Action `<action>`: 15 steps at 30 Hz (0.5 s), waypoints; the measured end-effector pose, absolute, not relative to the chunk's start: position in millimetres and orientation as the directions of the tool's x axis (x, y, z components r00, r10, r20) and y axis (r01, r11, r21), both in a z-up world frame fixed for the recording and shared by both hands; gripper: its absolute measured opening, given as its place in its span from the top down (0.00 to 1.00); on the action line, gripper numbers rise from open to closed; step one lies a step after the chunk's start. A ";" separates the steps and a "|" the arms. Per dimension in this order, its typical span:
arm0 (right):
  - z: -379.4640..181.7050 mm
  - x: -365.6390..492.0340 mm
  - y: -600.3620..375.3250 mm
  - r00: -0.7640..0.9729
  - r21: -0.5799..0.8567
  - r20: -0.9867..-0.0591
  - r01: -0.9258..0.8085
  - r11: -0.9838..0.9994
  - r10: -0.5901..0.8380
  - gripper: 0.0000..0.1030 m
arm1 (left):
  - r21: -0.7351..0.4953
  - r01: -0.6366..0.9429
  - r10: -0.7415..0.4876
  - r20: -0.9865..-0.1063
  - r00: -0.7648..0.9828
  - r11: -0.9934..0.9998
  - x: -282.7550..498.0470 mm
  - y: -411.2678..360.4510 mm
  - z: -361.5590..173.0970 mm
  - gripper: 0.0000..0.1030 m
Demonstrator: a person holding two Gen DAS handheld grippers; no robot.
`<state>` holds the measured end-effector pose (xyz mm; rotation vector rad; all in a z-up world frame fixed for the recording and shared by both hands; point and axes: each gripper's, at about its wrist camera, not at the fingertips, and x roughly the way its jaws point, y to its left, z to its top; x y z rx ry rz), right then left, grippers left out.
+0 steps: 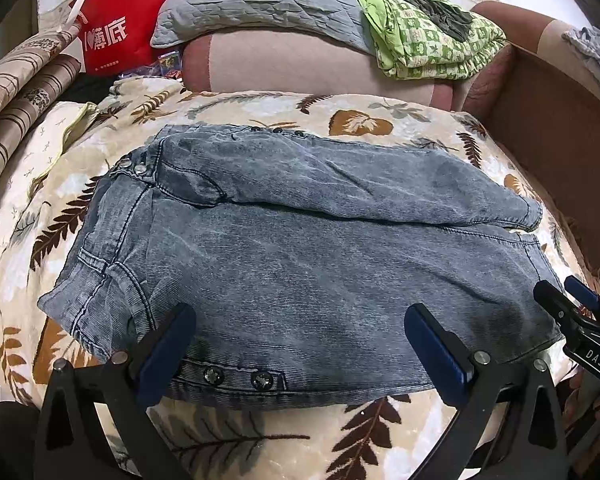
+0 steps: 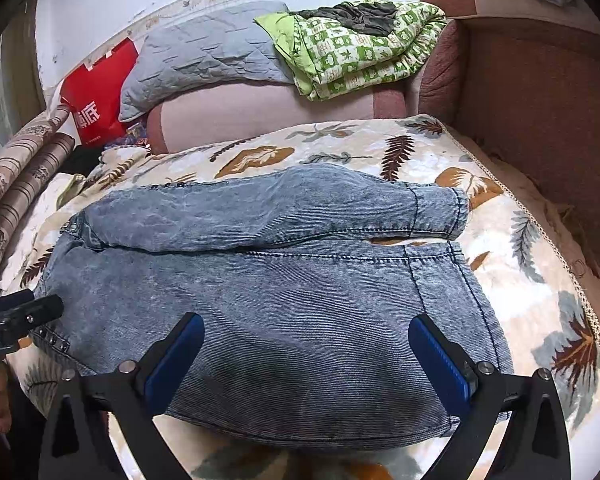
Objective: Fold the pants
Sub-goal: 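Position both grippers open above the waistband of the blue jeans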
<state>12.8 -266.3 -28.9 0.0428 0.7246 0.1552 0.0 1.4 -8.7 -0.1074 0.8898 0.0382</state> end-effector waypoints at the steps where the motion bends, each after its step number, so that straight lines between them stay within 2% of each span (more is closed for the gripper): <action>1: -28.8 12.8 -266.3 0.738 0.092 -0.657 -0.127 0.988 0.156 0.00 | -0.078 -0.078 -0.012 -0.777 0.629 0.994 -0.1 1.5 -8.5 0.00; 15: -31.8 13.3 -264.9 0.734 0.089 -0.662 -0.126 0.988 0.153 0.00 | -0.090 -0.075 -0.025 -0.789 0.613 0.993 0.6 5.3 -8.9 0.00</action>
